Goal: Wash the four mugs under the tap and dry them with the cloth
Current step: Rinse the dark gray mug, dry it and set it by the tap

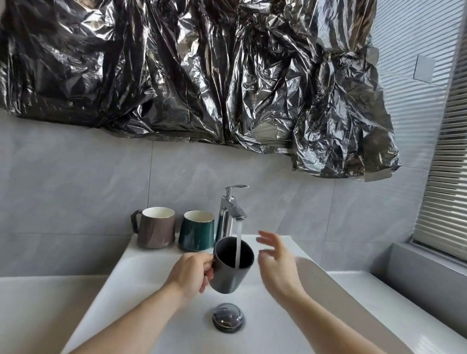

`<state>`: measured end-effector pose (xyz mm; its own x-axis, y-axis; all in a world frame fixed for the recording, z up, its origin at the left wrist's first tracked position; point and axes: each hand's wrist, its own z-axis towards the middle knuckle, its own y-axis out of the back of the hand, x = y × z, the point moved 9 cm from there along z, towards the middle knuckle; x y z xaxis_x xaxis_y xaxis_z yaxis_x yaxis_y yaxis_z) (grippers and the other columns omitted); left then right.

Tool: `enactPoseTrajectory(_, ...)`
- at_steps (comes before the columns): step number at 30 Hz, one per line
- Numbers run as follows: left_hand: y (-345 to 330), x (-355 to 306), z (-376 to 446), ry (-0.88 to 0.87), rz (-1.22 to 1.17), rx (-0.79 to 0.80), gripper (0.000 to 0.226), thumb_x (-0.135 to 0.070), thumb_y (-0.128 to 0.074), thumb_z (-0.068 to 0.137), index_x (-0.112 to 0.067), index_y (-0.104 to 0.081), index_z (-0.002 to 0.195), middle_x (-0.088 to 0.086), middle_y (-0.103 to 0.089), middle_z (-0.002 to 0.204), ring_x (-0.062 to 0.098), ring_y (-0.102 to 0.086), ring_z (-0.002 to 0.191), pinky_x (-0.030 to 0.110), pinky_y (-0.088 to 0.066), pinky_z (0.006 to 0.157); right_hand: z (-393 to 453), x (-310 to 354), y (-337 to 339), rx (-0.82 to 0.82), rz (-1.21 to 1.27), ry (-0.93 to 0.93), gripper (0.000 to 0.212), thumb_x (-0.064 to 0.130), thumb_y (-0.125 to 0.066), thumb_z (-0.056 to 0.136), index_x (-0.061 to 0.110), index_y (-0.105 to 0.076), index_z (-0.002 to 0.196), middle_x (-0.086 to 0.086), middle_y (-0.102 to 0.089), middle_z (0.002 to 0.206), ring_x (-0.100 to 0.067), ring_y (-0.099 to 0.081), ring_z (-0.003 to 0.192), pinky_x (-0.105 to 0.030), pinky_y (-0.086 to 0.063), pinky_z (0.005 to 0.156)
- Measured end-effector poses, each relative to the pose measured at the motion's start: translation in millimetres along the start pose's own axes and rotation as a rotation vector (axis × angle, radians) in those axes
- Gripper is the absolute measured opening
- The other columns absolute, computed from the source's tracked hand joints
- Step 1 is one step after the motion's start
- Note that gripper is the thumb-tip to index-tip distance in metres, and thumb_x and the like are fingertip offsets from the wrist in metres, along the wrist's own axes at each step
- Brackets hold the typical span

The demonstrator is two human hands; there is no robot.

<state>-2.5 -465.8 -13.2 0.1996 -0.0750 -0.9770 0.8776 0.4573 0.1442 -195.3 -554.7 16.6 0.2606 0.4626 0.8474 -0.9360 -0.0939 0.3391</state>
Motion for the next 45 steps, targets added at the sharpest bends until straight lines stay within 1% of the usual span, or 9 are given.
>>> enactPoseTrajectory(3,-3.0,-1.6,-2.7,-0.004,-0.021,0.035,0.072,-0.009,-0.044,0.104,-0.018,-0.044,0.033,0.011,-0.052,0.06,0.016,-0.042,0.042,0.026,-0.032,0.046,-17.7,-10.6,-28.7,0.289,-0.061,0.026,0.092,0.03,-0.071,0.059,0.033,-0.04,0.146,0.014,-0.056,0.139,0.002,-0.057,0.12,-0.021,-0.052,0.095)
enactPoseTrajectory(6,-4.7,0.6,-4.1,-0.003,-0.013,0.051,0.07,-0.009,-0.042,0.105,-0.019,-0.044,0.035,0.011,-0.053,0.06,0.017,-0.045,0.043,0.027,-0.035,0.046,-18.0,-15.5,-40.9,0.353,-0.129,0.099,0.089,0.021,-0.088,0.063,0.042,-0.042,0.137,0.024,-0.059,0.13,0.021,-0.052,0.112,-0.002,-0.041,0.083)
enactPoseTrajectory(10,-7.5,1.9,-4.3,-0.012,0.047,0.072,0.05,-0.009,-0.043,0.103,-0.015,-0.038,0.053,0.012,-0.055,0.064,0.018,-0.046,0.048,0.028,-0.036,0.048,-11.8,-22.6,-37.0,0.321,-0.186,0.116,0.09,0.048,-0.09,0.05,0.044,-0.046,0.128,0.024,-0.064,0.12,0.006,-0.062,0.109,-0.02,-0.048,0.089)
enactPoseTrajectory(14,-18.0,-0.5,-7.6,-0.049,0.177,0.124,0.022,-0.028,-0.047,0.078,-0.013,-0.047,0.062,0.005,-0.062,0.068,0.017,-0.049,0.052,0.024,-0.037,0.047,-12.7,-13.3,-28.6,0.289,-0.205,0.173,0.087,0.055,-0.086,0.049,0.036,-0.05,0.126,0.028,-0.064,0.111,0.014,-0.06,0.098,-0.011,-0.044,0.079)
enactPoseTrajectory(18,-20.4,0.9,-7.8,-0.073,0.319,0.108,0.025,-0.034,-0.042,0.074,-0.013,-0.055,0.07,0.002,-0.065,0.078,0.018,-0.052,0.06,0.016,-0.039,0.045,-11.5,-12.0,-25.2,0.28,-0.245,0.185,0.087,0.054,-0.086,0.051,0.032,-0.051,0.128,0.024,-0.065,0.111,-0.001,-0.063,0.102,-0.018,-0.049,0.082)
enactPoseTrajectory(22,-18.8,8.7,-3.8,-0.07,0.355,0.089,0.03,-0.017,-0.047,0.098,-0.013,-0.056,0.07,0.004,-0.066,0.082,0.019,-0.053,0.064,0.016,-0.041,0.045,-11.3,-11.0,-25.1,0.272,-0.297,0.22,0.081,0.043,-0.091,0.056,0.032,-0.051,0.126,0.02,-0.066,0.112,-0.008,-0.063,0.104,-0.028,-0.054,0.086)
enactPoseTrajectory(25,-14.7,7.6,-0.6,-0.095,0.397,0.067,0.028,-0.024,-0.044,0.089,-0.016,-0.055,0.065,0.002,-0.067,0.077,0.019,-0.054,0.065,0.024,-0.042,0.052,-11.7,-8.7,-26.2,0.257,-0.31,0.247,0.08,0.042,-0.092,0.055,0.032,-0.052,0.124,0.022,-0.064,0.11,-0.007,-0.062,0.102,-0.03,-0.056,0.085)
enactPoseTrajectory(29,-3.2,2.1,1.9,-0.147,0.42,-0.016,0.024,-0.032,-0.038,0.076,-0.02,-0.047,0.057,0.003,-0.059,0.067,0.024,-0.047,0.069,0.035,-0.038,0.065,-17.0,-0.5,-28.9,0.25,-0.326,0.26,0.086,0.064,-0.083,0.048,0.032,-0.051,0.12,0.022,-0.066,0.108,-0.006,-0.064,0.1,-0.029,-0.056,0.084)
enactPoseTrajectory(45,9.0,-32.0,-10.4,-0.443,0.678,-0.261,0.032,-0.036,-0.033,0.079,-0.012,-0.033,0.058,0.005,-0.04,0.054,0.029,-0.039,0.064,0.041,-0.027,0.058,-21.5,-4.7,-42.9,0.338,-0.352,0.243,0.071,0.058,-0.088,0.062,0.033,-0.048,0.116,0.021,-0.064,0.108,-0.001,-0.061,0.099,-0.026,-0.051,0.085)
